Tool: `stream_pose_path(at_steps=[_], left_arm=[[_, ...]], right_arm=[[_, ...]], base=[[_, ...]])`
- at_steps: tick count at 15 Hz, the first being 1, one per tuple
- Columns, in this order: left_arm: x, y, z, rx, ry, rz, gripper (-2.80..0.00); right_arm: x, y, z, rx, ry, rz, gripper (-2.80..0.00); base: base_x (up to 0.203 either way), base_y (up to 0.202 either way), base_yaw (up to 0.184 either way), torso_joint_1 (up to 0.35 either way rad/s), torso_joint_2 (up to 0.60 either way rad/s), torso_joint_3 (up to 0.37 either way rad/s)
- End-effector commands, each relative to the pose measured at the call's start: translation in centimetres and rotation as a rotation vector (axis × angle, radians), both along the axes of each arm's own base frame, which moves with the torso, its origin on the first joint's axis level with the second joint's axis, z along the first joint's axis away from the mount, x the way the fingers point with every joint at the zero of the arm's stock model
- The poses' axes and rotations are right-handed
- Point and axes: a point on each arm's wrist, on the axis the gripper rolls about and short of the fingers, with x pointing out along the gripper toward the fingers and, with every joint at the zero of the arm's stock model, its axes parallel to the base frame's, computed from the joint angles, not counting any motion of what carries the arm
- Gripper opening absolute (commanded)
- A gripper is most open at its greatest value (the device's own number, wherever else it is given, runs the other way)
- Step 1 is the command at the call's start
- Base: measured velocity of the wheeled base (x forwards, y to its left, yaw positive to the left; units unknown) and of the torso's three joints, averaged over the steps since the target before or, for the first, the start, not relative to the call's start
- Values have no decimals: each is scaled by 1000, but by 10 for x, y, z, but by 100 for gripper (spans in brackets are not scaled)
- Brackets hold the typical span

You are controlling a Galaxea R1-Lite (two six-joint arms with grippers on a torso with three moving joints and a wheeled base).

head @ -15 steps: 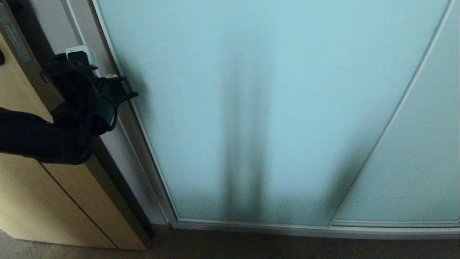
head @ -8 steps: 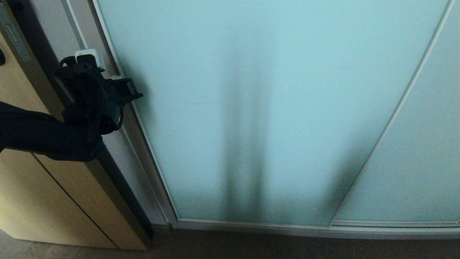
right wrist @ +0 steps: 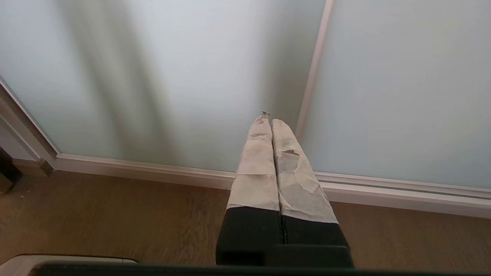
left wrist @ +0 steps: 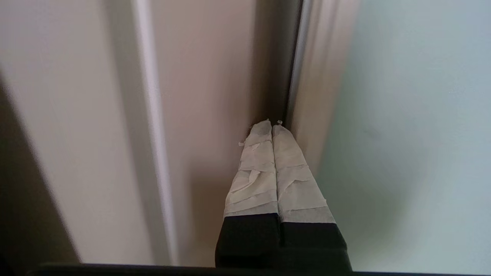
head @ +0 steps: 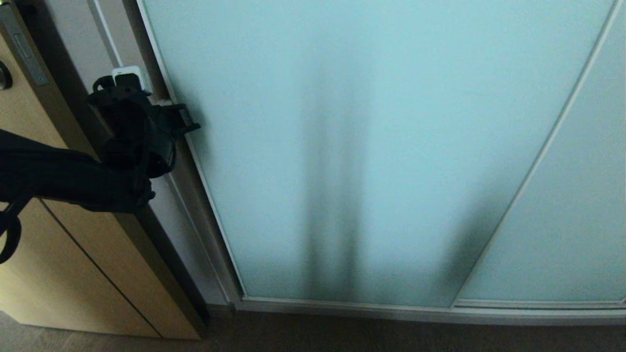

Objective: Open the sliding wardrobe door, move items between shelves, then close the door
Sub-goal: Open the door

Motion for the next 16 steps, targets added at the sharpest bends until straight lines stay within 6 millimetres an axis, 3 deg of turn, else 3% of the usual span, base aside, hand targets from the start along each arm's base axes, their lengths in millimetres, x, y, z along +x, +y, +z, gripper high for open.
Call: stream_pose_path(at_steps=[1,9,16], left_arm=[[0,-13,-4,-1,7,-26,-280],[-14,-51,5,3,-17,-109,-280],[-27,-105,5,7,-18,-224,-280]], right_arm=[[0,0,0,0,0,0,-280],[0,0,0,0,0,0,-280],[0,0,0,0,-2,0,-280]], base=[[0,0,0,0,0,0],[0,0,0,0,0,0],[0,0,0,0,0,0]])
